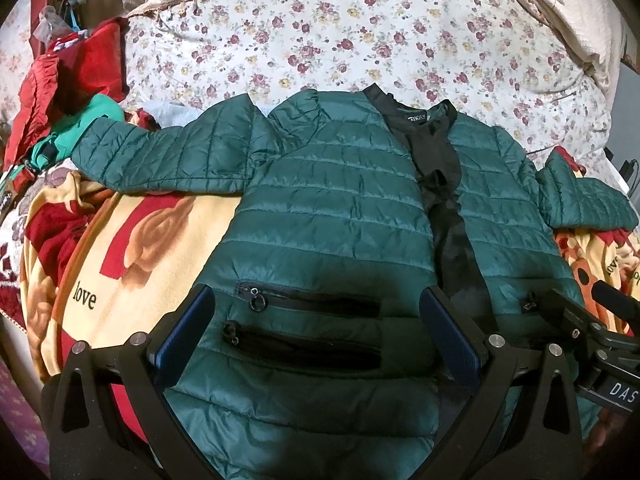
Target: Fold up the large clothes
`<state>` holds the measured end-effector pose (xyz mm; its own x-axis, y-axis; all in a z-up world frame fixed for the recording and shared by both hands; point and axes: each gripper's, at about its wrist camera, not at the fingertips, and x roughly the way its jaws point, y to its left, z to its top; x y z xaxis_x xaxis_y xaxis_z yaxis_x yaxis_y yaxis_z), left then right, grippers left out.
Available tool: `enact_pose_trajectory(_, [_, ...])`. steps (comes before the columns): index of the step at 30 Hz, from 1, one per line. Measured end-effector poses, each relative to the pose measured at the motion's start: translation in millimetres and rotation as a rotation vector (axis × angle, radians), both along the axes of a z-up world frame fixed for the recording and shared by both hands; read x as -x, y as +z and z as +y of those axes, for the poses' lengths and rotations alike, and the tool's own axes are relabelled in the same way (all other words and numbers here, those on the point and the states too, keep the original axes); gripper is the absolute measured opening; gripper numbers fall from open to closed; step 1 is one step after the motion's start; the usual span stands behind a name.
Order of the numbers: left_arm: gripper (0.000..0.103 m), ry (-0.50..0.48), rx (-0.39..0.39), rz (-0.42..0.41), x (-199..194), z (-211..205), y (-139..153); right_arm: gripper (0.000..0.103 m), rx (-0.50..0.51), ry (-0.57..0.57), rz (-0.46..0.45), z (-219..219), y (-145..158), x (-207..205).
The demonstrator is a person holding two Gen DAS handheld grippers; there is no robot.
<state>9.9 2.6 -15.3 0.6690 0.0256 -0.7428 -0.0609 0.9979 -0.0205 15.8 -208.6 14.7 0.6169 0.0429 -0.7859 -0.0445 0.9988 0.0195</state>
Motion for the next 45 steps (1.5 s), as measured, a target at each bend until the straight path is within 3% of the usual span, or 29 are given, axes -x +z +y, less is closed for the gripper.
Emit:
enact_pose_trajectory(6, [0.102,0.002,0.004,0.0,-1.3,0.2,-1.6,0.103,0.019,-0.006,-0.025,0.1,-2.7,-0.7])
enact_pose_trajectory(14, [0.102,-0.001,0.0,0.067,-4.3,-2.1,-5.0,0.103,0.003,-0.005,-0.008,-0.7,-4.9,-4.8])
enact_pose_trajectory(45, [0.102,-0.007,-0.009,0.021,-20.7,-1.1,-8.7,0.103,0.022,0.013,0.007,6.9,-7.7,-25.9])
